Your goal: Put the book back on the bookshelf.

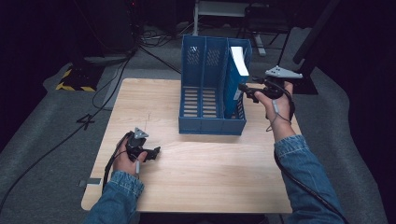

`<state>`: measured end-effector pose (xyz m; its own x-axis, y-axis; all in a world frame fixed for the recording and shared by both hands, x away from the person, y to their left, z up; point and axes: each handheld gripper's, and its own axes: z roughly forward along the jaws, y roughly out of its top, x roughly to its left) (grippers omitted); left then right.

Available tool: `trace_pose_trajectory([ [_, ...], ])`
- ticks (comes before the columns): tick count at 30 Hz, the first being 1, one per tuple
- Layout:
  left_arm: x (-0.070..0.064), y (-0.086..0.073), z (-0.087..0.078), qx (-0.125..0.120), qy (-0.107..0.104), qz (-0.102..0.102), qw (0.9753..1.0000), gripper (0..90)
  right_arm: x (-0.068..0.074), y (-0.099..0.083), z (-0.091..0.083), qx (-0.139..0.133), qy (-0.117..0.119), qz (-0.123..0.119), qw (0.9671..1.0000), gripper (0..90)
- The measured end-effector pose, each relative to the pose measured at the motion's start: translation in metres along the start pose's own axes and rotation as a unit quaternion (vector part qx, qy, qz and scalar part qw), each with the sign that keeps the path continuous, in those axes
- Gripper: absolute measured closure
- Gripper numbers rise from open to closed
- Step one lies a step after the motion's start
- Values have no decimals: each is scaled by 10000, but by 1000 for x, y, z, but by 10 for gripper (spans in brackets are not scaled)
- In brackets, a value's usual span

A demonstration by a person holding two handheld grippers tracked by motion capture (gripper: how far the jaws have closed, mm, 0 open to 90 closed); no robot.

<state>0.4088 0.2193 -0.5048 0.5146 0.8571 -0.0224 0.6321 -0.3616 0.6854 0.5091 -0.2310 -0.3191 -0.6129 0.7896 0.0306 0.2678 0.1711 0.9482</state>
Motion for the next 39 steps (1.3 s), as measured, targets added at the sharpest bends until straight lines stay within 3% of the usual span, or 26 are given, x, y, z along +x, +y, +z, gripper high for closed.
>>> trace_pose_trajectory([
  [5, 1, 0, 0, 6, -38, 25, 10000, 109, 3, -4, -26, 279, 306, -80, 9991, 235],
  [12, 1, 3, 3, 39, -85, 61, 9999, 79, 5, -16, -62, 413, 363, -178, 9983, 227],
  [14, 1, 3, 3, 32, -74, 49, 10000, 77, 5, -18, -65, 438, 356, -176, 9982, 223],
  [19, 1, 4, 5, 49, -87, 58, 9999, 64, 12, -36, -82, 873, 241, -230, 9956, 211],
  [30, 1, 4, 5, 47, -80, 65, 9999, 62, 27, -80, -85, 1431, 448, -348, 9881, 211],
  [32, 1, 4, 5, 50, -80, 63, 9999, 62, 28, -89, -83, 1556, 483, -391, 9859, 212],
  [36, 1, 4, 5, 46, -79, 66, 9999, 62, 27, -110, -75, 1614, 587, -246, 9848, 212],
  [39, 1, 4, 5, 47, -79, 68, 9999, 62, 24, -122, -67, 1848, 537, -311, 9808, 214],
])
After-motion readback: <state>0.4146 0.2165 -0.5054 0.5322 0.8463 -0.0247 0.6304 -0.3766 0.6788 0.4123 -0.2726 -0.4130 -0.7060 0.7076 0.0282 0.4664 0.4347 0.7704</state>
